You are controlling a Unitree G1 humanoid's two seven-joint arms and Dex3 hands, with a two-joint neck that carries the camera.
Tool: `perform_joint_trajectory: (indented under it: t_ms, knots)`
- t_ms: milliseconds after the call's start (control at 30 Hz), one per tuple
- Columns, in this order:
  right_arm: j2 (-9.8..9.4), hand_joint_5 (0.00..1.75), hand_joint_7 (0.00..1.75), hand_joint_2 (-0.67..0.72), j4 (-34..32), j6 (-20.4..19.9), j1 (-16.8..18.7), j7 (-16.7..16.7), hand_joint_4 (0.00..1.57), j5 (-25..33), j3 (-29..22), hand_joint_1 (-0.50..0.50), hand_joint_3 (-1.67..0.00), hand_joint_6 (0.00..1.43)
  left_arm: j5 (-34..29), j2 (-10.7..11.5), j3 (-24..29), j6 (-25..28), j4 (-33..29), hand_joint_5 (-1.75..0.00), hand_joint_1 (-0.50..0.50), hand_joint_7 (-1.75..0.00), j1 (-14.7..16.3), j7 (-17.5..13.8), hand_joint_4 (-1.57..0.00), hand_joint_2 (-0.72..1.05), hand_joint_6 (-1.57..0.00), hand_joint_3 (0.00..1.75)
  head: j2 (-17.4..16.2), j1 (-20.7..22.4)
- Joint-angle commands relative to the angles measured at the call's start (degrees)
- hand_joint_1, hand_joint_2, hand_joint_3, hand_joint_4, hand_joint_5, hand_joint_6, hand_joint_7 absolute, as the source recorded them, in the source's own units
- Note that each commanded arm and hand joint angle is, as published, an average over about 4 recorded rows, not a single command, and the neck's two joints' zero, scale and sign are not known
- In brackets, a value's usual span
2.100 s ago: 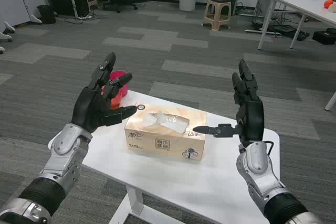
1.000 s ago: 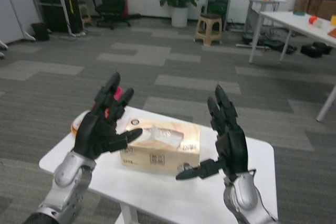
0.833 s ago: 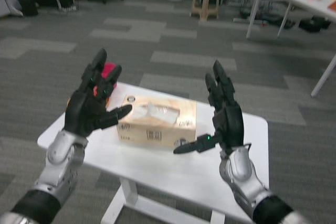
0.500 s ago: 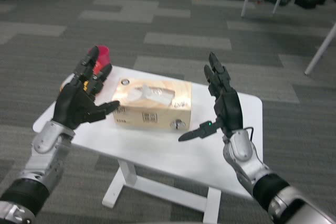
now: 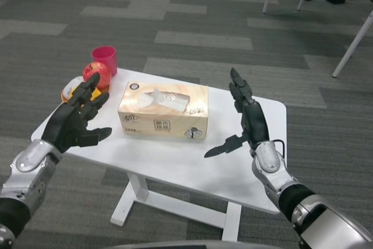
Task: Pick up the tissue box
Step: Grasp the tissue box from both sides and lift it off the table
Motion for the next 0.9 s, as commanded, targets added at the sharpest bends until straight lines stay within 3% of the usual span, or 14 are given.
perform_joint_trajectory:
  t_ms: [33,133,300,533,667,900]
  knots:
    - [0.17,0.00,0.00,0.15,2.7,0.6,-2.4,0.3,0.00,0.4,-0.1,-0.29,-0.16,0.00,0.8,0.9,-0.3,0.2,2.4,-0.41,0.50,0.00,-1.8,-0.3,0.00,1.05,0.00,0.44,0.0,-0.1]
    - [0.71,0.00,0.00,0.15,9.0,1.5,-5.7,0.3,0.00,0.3,0.8,-0.29,-0.16,0.00,3.0,1.1,-1.2,0.2,7.0,-0.36,0.50,0.00,-4.5,-0.4,0.00,1.05,0.00,0.44,0.2,0.0]
    - [1.62,0.00,0.00,0.19,13.3,2.1,-7.9,0.4,0.00,0.3,1.3,-0.29,-0.12,0.00,6.1,0.3,-1.2,0.2,11.1,-0.41,0.50,0.00,-7.0,-0.4,0.00,1.05,0.00,0.44,0.2,-0.3]
    - [3.13,0.00,0.00,0.22,18.6,3.6,-10.7,0.3,0.00,0.3,2.7,-0.29,-0.16,0.00,9.2,-1.9,-1.1,0.2,15.9,-0.41,0.50,0.00,-10.5,-0.3,0.00,1.05,0.00,0.44,0.3,0.0]
    - [4.14,0.00,0.00,0.22,21.4,4.5,-12.2,0.2,0.00,0.3,3.8,-0.29,-0.10,0.00,11.8,-3.3,-1.5,0.4,18.8,-0.41,0.50,0.00,-12.6,-0.1,0.00,1.05,0.00,0.44,0.5,0.1]
    - [6.43,0.00,0.00,0.22,26.6,6.0,-16.1,-2.6,0.00,0.1,5.9,-0.29,-0.16,0.00,15.8,-5.6,-1.9,0.5,22.9,-0.41,0.50,0.00,-16.7,0.8,0.00,1.05,0.00,0.44,0.9,0.5]
